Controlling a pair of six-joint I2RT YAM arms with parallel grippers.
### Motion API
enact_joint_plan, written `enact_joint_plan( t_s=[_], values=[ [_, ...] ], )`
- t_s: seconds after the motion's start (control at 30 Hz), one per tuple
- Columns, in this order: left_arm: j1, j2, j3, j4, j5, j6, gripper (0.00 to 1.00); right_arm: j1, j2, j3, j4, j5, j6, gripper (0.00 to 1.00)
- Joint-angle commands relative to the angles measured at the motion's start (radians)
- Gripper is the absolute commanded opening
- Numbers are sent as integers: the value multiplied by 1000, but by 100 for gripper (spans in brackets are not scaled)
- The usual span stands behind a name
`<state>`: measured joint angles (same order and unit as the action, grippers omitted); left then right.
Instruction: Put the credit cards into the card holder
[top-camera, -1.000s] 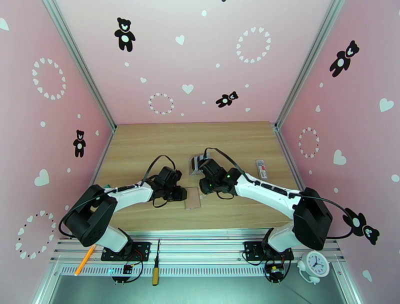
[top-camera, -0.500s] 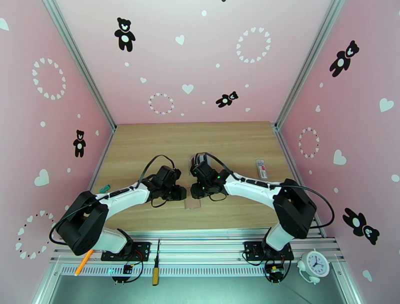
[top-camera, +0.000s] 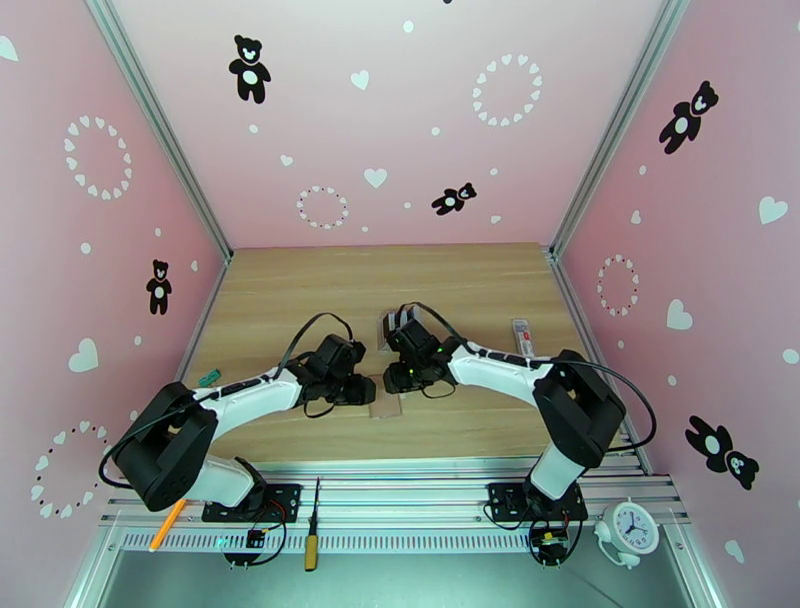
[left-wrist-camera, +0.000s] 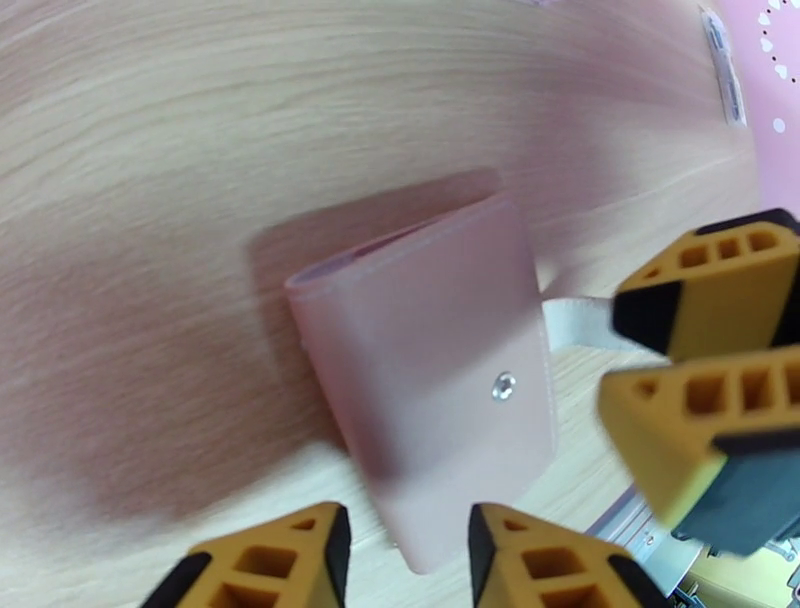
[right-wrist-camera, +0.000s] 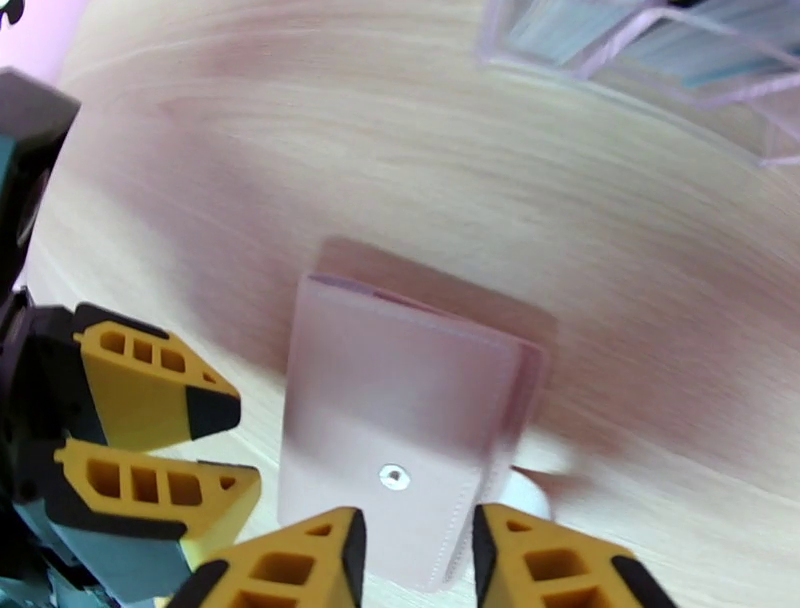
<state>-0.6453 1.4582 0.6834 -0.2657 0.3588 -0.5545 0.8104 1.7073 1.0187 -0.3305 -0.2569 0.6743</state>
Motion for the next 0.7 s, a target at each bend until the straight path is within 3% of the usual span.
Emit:
enact_joint_plan(
  t_s=[0.0,0.67],
  values=[
    [-10,26,-4,26,1,-8,37,4,29,-15,28,-42,8,38],
    [-10,81,-1,40,-13,-12,28,3,46,-53,36,-17,14,40]
  ],
)
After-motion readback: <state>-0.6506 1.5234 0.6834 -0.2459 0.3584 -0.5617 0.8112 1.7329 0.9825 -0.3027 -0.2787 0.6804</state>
